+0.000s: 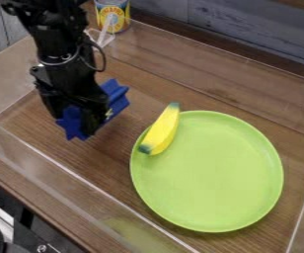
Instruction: Remove the blue object from inside the green plate and put it on the table
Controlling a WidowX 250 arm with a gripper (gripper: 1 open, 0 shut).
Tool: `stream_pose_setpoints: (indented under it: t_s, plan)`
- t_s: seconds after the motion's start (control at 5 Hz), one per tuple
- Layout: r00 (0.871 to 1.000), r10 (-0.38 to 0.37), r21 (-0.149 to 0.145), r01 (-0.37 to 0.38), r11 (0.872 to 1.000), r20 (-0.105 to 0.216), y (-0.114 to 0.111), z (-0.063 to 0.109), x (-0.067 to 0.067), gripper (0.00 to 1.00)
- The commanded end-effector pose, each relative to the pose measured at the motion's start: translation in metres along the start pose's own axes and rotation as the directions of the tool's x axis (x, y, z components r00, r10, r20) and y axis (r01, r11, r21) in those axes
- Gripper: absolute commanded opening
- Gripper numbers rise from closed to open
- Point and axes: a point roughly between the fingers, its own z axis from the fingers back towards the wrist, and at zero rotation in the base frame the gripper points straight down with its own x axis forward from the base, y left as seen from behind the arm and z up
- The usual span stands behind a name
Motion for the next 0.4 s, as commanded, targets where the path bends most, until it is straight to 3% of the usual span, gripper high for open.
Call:
stream_pose_setpoints:
  t_s: [0.0,0.2]
  plan:
    - [1.0,0.006,0.01,-0.006,1.0,0.029,0.0119,-0.0071,0.0018,0.0]
    - [0.999,-0.035,0.003,0.035,0.999,0.036,0.0086,-0.0128,-0.0002,1.0]
